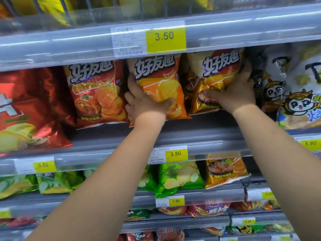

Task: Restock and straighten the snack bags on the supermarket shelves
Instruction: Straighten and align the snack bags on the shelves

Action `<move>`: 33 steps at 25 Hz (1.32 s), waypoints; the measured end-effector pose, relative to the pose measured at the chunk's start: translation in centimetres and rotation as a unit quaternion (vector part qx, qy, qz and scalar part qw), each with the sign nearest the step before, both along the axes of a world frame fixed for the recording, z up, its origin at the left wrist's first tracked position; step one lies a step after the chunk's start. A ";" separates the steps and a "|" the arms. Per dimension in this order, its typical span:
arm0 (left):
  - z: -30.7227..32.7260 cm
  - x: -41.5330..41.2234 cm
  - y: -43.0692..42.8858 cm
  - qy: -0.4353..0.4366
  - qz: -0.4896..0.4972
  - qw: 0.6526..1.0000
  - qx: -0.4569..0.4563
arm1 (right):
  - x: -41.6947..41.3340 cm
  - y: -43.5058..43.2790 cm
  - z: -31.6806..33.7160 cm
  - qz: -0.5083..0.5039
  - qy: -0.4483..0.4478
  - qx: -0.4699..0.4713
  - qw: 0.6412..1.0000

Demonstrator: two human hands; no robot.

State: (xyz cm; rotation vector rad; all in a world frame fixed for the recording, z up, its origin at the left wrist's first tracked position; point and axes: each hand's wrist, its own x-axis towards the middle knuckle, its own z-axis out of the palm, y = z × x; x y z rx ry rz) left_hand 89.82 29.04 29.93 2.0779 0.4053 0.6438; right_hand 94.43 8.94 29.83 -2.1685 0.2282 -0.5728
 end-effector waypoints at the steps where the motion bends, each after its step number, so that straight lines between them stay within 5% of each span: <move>1: 0.0 -0.2 0.1 -0.001 -0.007 1.000 0.002 | 0.2 0.0 -0.1 0.014 -0.004 0.012 1.000; 6: -0.2 -0.3 0.4 -0.006 -0.015 1.000 0.001 | 0.4 0.2 0.3 0.068 -0.063 0.109 0.990; 13: -0.2 -0.3 0.4 -0.014 -0.011 1.000 -0.018 | -2.1 1.8 0.8 -0.108 -0.065 -0.064 0.990; 19: -0.2 -0.6 0.5 -0.019 -0.016 1.000 -0.020 | -2.6 1.5 0.7 -0.127 -0.027 -0.034 0.991; 28: -0.2 -0.3 0.2 -0.024 -0.032 0.999 -0.016 | -0.9 2.1 -0.1 0.000 -0.089 0.080 0.993; 31: -0.4 0.1 0.3 -0.025 -0.023 0.999 0.006 | -1.3 1.7 0.2 0.034 -0.017 0.000 0.999; 33: -0.5 -0.2 0.2 -0.046 -0.008 0.998 0.050 | -2.6 1.0 -0.1 -0.031 -0.079 -0.056 0.995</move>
